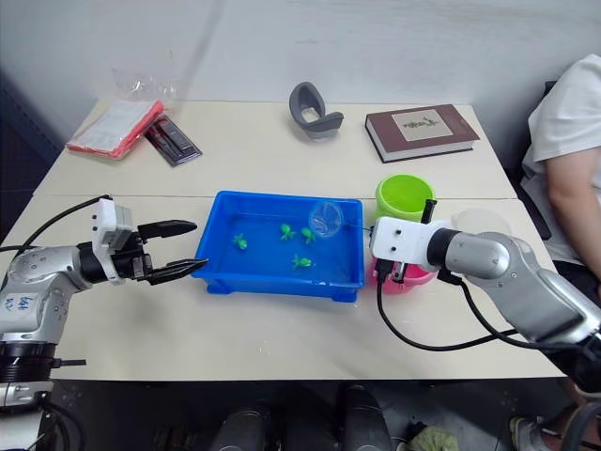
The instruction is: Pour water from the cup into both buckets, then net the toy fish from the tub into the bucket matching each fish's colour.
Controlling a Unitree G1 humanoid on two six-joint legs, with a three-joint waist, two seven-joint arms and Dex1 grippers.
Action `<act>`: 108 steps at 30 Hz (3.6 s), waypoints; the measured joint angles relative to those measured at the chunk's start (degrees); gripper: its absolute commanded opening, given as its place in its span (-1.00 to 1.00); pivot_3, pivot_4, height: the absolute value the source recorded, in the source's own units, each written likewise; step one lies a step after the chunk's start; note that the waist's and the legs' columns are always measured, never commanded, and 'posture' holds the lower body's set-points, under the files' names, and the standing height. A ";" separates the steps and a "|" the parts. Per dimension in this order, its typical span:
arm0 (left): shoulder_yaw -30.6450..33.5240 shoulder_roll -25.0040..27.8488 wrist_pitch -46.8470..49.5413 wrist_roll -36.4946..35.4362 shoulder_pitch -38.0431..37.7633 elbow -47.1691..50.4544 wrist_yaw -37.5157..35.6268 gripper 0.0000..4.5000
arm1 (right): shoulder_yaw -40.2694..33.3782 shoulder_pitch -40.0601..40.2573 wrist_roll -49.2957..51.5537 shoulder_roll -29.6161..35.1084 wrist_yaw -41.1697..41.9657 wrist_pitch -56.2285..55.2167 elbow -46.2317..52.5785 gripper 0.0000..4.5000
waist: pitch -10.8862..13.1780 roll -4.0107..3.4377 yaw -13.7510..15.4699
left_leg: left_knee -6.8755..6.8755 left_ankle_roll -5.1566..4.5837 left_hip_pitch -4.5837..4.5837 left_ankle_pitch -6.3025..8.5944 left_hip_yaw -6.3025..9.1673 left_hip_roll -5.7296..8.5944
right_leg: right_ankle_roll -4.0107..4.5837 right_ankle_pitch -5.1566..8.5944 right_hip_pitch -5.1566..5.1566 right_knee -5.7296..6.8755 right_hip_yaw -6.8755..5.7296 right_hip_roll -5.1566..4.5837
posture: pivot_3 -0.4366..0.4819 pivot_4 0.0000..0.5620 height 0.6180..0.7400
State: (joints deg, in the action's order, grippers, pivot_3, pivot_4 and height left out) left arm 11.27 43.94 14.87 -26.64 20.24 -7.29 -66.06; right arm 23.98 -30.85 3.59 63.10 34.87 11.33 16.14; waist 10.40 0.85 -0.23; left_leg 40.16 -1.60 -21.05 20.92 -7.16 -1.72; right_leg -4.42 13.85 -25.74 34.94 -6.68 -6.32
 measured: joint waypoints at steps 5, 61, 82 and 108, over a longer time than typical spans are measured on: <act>-0.03 0.97 1.57 0.00 -1.14 1.37 -0.02 0.98 | 0.58 -2.15 -8.34 -5.15 4.47 -8.24 -7.70 -1.00 | 0.00 0.00 -0.15 | 0.02 0.07 0.01 -0.04 0.02 -0.09 | 0.00 0.00 0.01 0.00 -0.04 0.08 | -0.05 -0.47 1.00; -4.04 -7.65 7.63 -1.14 8.12 5.12 5.49 0.98 | -43.12 7.60 16.47 -9.38 15.41 18.99 -13.51 -1.00 | 0.01 -0.03 0.21 | 0.06 0.05 0.05 -0.06 0.08 0.00 | -0.03 -0.02 0.12 0.05 -0.10 0.07 | -0.05 -0.47 1.00; -5.67 -11.43 5.58 -0.44 8.35 7.59 10.08 0.98 | -27.99 6.68 -15.83 -7.80 -2.51 -27.55 -33.22 -1.00 | 0.01 -0.09 0.13 | 0.06 0.11 0.09 -0.14 0.07 -0.01 | -0.03 -0.02 0.12 0.08 0.00 0.05 | -0.05 -0.47 1.00; -4.29 -10.19 3.62 -0.25 5.02 8.73 12.23 0.98 | -20.00 4.29 -42.29 -1.17 -34.18 -51.12 -43.17 -1.00 | 0.02 -0.11 -0.69 | 0.01 0.27 0.15 -0.29 0.10 -0.08 | -0.02 -0.01 0.15 0.10 0.54 0.11 | -0.05 -0.47 1.00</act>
State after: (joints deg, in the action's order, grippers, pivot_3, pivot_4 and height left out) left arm 6.98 33.75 18.50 -26.89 25.26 1.44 -53.82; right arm 3.98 -26.56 -38.70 61.93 0.69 -39.79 -27.03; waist 10.42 0.74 -0.93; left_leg 40.16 -1.33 -20.90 20.63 -7.06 -1.80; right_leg -4.43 13.84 -25.59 35.03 -6.14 -6.20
